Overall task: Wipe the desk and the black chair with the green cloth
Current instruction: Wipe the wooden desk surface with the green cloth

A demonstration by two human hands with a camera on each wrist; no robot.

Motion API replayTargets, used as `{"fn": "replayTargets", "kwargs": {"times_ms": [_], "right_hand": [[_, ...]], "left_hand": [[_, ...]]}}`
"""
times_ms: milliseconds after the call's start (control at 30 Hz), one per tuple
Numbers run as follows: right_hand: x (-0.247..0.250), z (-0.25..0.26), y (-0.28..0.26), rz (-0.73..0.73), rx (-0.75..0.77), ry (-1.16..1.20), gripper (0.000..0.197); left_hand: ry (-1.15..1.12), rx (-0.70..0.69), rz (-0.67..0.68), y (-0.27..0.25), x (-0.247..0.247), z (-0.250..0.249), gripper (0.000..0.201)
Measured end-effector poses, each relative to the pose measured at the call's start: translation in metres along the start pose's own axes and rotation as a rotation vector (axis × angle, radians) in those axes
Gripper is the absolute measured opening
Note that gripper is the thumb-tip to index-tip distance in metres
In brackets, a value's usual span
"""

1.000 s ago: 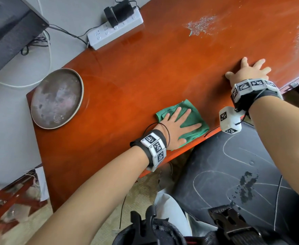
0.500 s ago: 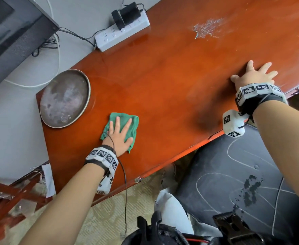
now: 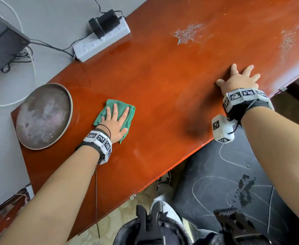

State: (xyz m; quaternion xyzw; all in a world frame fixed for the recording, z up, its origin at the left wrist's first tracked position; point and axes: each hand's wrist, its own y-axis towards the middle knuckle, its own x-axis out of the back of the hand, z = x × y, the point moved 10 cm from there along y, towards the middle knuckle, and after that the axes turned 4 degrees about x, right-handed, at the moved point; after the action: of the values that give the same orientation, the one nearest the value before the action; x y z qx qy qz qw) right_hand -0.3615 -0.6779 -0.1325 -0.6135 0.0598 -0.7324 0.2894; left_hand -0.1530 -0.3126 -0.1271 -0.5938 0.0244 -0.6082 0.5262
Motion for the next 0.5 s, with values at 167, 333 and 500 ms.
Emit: {"fn": "replayTargets", "kwargs": {"times_ms": [167, 333, 500], "right_hand": [[0.003, 0.001, -0.001, -0.006, -0.004, -0.006, 0.070], [0.004, 0.000, -0.003, 0.004, -0.016, -0.012, 0.071], [0.004, 0.001, -0.004, 0.017, -0.013, -0.015, 0.071]], "left_hand": [[0.367, -0.443, -0.101, -0.018, 0.022, -0.109, 0.076], [0.522, -0.686, -0.138, -0.061, -0.002, -0.183, 0.074], [0.453, -0.664, -0.135, -0.072, -0.020, -0.151, 0.077]]}}
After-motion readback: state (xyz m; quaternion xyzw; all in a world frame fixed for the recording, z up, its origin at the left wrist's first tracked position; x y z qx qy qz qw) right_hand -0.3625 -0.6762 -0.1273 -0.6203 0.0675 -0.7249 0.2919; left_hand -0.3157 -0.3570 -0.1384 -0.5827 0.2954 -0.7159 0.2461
